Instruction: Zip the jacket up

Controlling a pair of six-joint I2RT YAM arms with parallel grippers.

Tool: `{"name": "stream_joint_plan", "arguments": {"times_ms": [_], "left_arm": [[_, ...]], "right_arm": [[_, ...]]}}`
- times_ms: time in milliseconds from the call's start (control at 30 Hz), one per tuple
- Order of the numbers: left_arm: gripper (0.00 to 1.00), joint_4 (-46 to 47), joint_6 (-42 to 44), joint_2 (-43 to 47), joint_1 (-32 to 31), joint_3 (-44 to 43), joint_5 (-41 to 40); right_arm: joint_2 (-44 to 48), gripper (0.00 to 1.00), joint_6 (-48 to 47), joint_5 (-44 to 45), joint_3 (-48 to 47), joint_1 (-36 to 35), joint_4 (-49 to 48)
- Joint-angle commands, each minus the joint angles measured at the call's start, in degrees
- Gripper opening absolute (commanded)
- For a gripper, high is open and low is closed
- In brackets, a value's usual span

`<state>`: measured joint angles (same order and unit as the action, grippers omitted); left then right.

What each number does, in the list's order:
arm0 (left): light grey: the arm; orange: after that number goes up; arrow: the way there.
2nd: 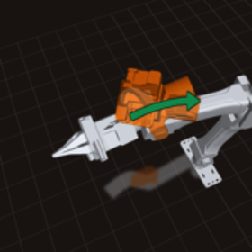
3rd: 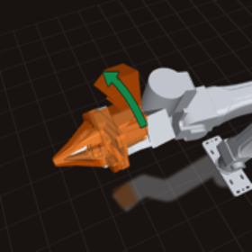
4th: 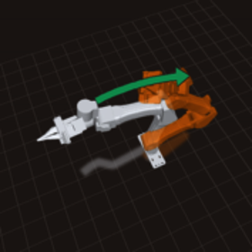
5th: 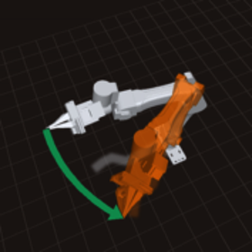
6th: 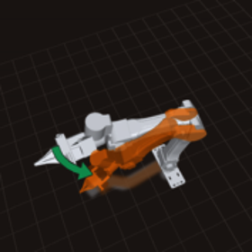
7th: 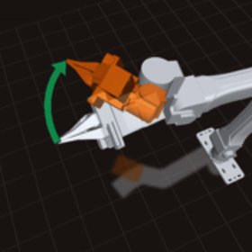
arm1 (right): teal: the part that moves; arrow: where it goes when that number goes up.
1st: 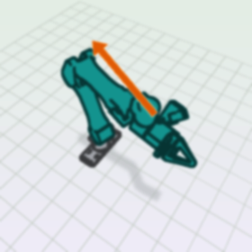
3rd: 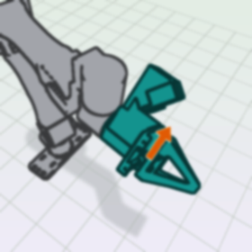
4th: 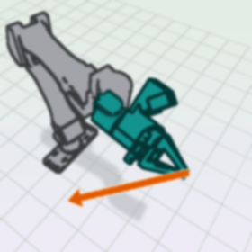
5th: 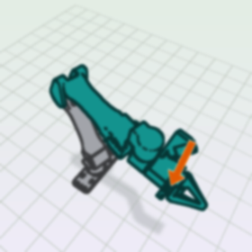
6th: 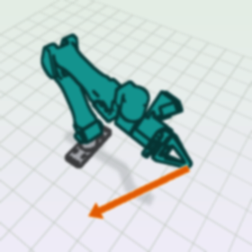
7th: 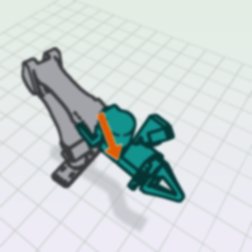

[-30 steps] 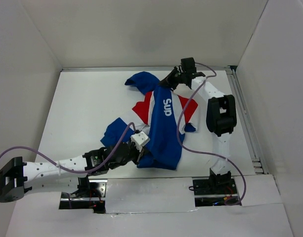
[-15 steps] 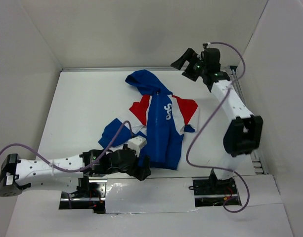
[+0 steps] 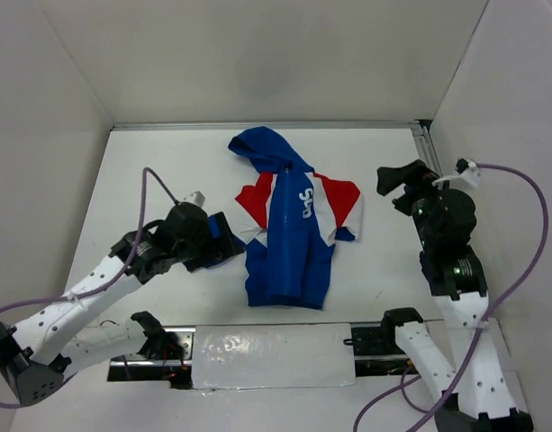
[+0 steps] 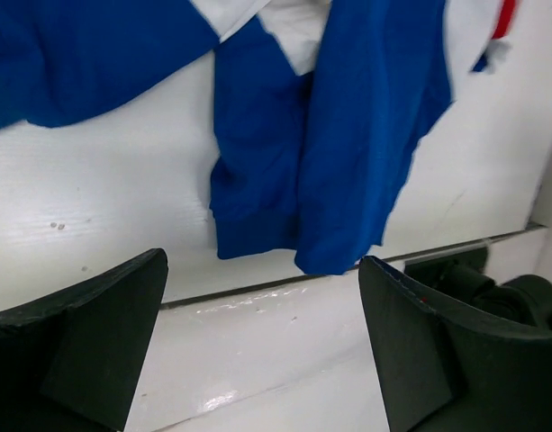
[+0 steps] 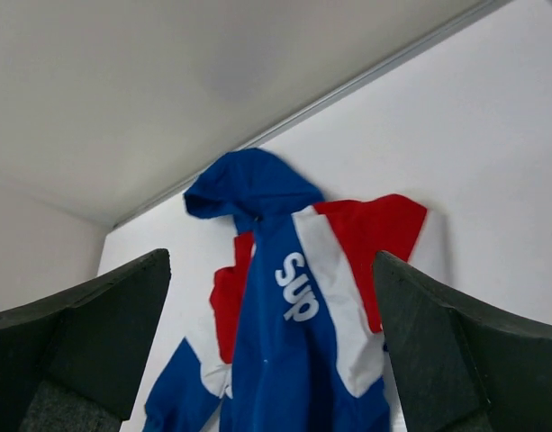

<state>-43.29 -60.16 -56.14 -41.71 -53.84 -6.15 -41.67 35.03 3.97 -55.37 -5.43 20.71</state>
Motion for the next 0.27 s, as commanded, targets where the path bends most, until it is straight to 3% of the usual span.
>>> {"name": "stream_joint_plan", "arguments": {"times_ms": [0, 233], "left_arm": [[0.99, 1.4, 3.6, 6.3, 2.6, -1.4, 4.1], [0.99, -3.0, 2.4, 12.8, 3.7, -0.2, 2.8]], "right_arm": [[5.4, 1.00, 1.0, 11.2, 3.0, 0.2, 9.5], [16.3, 1.00, -0.1, 10.5, 7.0, 0.4, 7.9]]}}
